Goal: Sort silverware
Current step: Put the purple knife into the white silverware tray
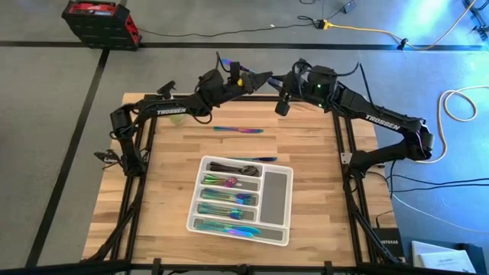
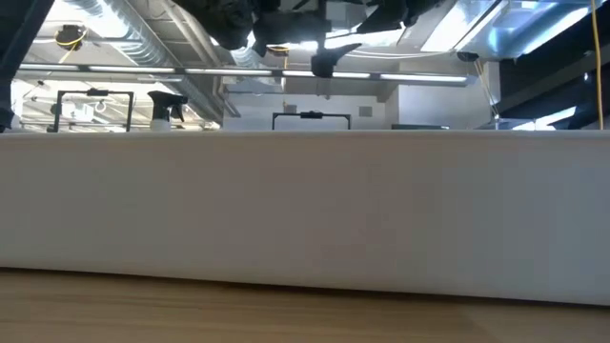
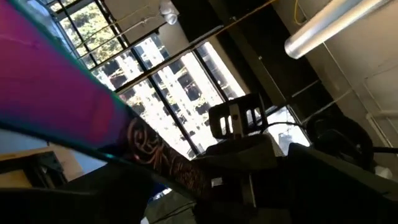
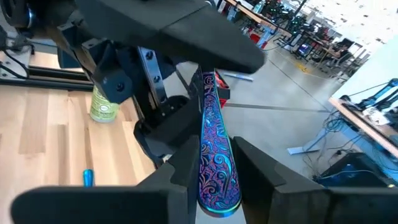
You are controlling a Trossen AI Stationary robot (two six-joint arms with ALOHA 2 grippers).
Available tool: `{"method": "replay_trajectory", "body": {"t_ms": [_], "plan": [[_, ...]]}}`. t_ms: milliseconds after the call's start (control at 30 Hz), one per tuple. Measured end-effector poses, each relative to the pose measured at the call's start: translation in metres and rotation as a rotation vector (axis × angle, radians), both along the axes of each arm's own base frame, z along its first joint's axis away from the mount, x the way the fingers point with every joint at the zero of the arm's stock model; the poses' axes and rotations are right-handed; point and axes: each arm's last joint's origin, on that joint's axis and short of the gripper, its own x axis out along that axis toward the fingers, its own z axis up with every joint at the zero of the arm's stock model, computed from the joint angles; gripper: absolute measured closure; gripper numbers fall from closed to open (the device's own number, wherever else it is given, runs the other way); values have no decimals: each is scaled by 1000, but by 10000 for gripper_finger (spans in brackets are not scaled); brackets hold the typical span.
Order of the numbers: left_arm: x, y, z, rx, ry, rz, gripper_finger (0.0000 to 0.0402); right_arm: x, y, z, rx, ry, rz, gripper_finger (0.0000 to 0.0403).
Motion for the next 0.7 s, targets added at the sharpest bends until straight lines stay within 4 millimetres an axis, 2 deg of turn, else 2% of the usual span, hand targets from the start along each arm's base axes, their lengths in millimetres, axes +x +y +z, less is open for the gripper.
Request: {"method": "replay_trajectory", "body": {"t_ms": [233,700], "plan": [[-7,7,5,-17,-33,-21,64,-1,-1,0,-13,12,-28,340],[-7,8,6,-22,-38,-36,64,-2,-3,3,-65,9,-135,342]]}}
